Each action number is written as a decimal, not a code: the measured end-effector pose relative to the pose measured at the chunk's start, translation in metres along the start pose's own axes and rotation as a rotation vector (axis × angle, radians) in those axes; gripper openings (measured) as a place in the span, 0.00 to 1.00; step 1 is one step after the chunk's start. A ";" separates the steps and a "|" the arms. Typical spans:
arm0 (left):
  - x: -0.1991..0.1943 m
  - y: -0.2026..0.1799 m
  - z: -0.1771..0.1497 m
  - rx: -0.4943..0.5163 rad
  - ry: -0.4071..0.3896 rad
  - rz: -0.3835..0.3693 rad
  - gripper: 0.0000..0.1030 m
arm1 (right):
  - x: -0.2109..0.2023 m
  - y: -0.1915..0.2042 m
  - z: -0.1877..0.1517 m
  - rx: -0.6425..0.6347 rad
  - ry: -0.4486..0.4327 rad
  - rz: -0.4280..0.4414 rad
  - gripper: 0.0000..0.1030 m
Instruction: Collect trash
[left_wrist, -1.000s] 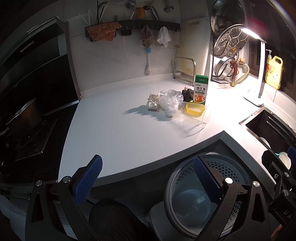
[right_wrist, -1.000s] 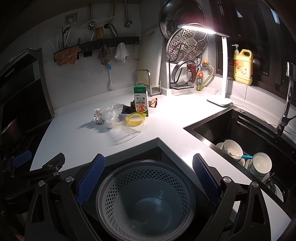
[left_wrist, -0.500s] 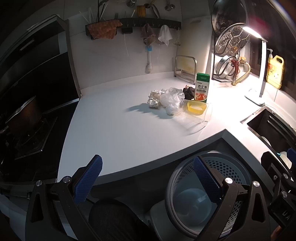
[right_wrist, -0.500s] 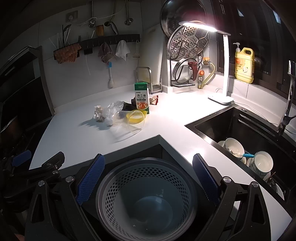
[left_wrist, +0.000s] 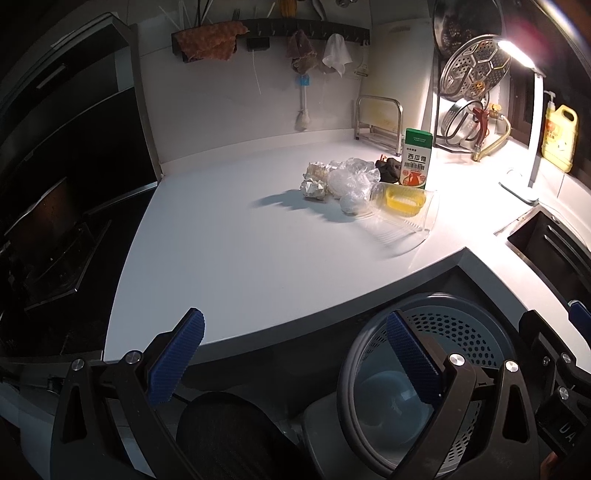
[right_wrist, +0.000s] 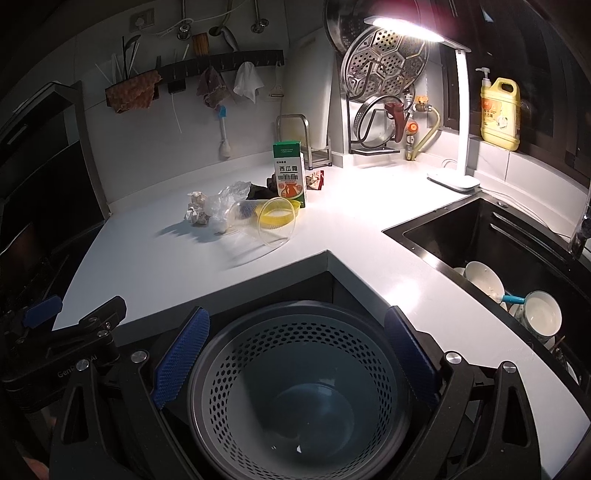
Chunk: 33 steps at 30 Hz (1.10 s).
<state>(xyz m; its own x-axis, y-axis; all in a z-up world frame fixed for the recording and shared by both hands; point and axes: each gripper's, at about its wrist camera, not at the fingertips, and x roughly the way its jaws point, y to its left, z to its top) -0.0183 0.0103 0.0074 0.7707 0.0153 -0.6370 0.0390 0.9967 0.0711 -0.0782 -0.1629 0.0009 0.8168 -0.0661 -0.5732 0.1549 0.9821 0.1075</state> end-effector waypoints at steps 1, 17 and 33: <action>0.004 0.000 0.000 0.001 0.005 0.003 0.94 | 0.006 -0.001 0.000 0.000 0.011 0.001 0.89; 0.095 0.002 0.048 -0.029 0.043 0.039 0.94 | 0.121 -0.007 0.056 -0.063 0.052 0.106 0.89; 0.139 0.007 0.063 -0.047 0.077 0.040 0.94 | 0.205 0.017 0.102 -0.184 0.101 0.180 0.89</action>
<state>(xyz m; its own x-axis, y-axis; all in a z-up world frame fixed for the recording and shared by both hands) 0.1296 0.0147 -0.0325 0.7199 0.0597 -0.6916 -0.0223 0.9978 0.0628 0.1481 -0.1776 -0.0318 0.7613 0.1211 -0.6370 -0.0986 0.9926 0.0709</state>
